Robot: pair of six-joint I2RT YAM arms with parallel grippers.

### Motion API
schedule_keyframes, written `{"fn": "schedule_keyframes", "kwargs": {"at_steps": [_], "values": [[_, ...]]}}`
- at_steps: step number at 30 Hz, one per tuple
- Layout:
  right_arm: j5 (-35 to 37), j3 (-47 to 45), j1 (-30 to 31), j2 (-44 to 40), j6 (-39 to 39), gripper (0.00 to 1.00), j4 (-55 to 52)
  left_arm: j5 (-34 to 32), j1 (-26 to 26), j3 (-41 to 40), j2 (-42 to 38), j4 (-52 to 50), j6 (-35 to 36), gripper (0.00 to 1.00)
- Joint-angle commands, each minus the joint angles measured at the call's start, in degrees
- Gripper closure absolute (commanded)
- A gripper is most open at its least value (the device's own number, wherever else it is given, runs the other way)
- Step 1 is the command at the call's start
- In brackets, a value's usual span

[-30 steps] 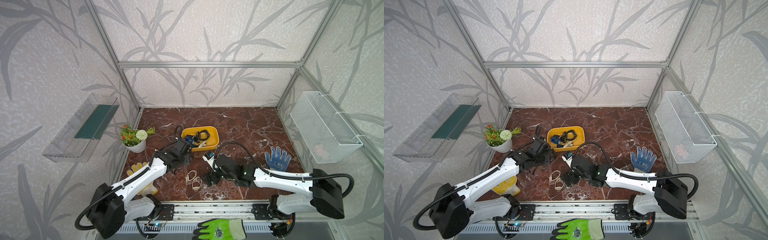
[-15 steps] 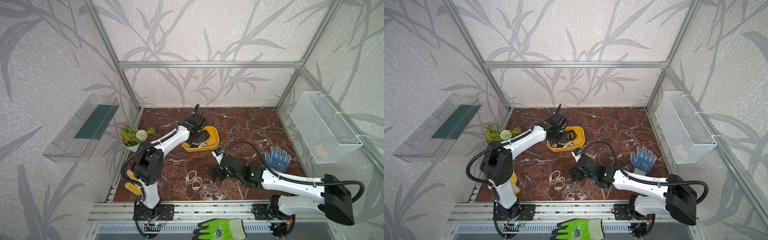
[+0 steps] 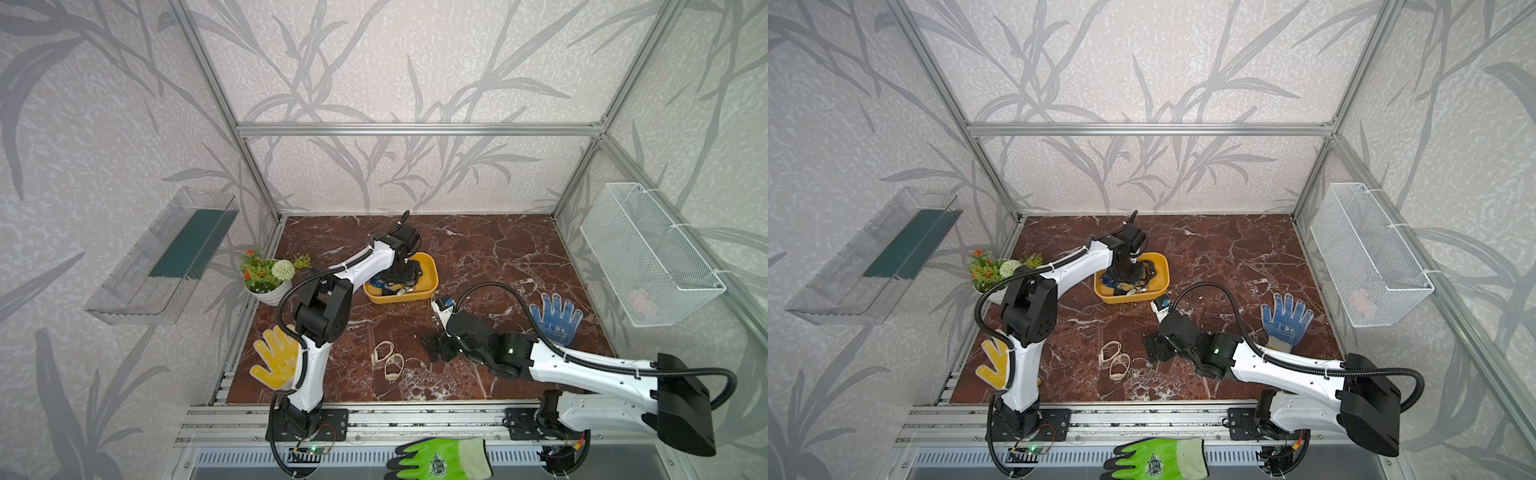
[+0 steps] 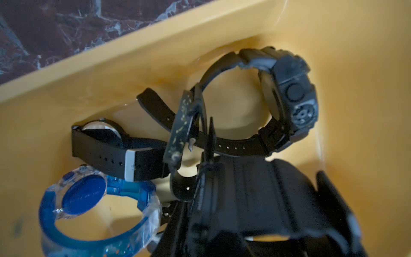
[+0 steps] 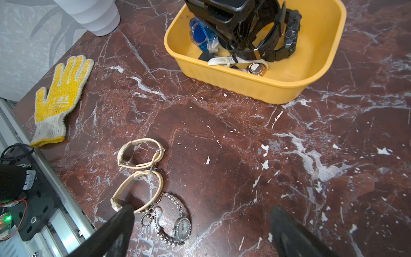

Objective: Put the watch into the storage box
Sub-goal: Place the watch in the storage box.

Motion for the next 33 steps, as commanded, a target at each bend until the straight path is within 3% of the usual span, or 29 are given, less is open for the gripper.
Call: {"fn": "schedule_keyframes", "kwargs": {"at_steps": [1, 6, 15, 24, 30, 33], "values": [[1.1, -0.4, -0.4, -1.1, 0.3, 0.05, -1.0, 0.4, 0.2, 1.8, -1.0, -2.2, -0.1, 0.7], [1.4, -0.3, -0.7, -1.5, 0.1, 0.05, -0.9, 1.6, 0.2, 1.1, -5.6, -0.9, -0.6, 0.48], [1.7, 0.2, -1.0, -1.2, -0.5, 0.04, -0.8, 0.5, 0.3, -6.8, -21.4, 1.1, -4.3, 0.32], [0.1, 0.6, -0.6, 2.1, -1.3, 0.04, 1.5, 1.3, 0.2, -34.6, -46.7, 0.7, -13.2, 0.19], [0.2, 1.4, 0.0, 3.8, -2.1, 0.05, 2.2, 3.1, -1.3, -49.0, -61.9, -2.5, -21.3, 0.19], [0.2, 1.5, 0.4, 5.0, -1.9, 0.04, 2.6, 2.3, -4.2, -54.2, -65.1, -3.5, -25.2, 0.19]]}}
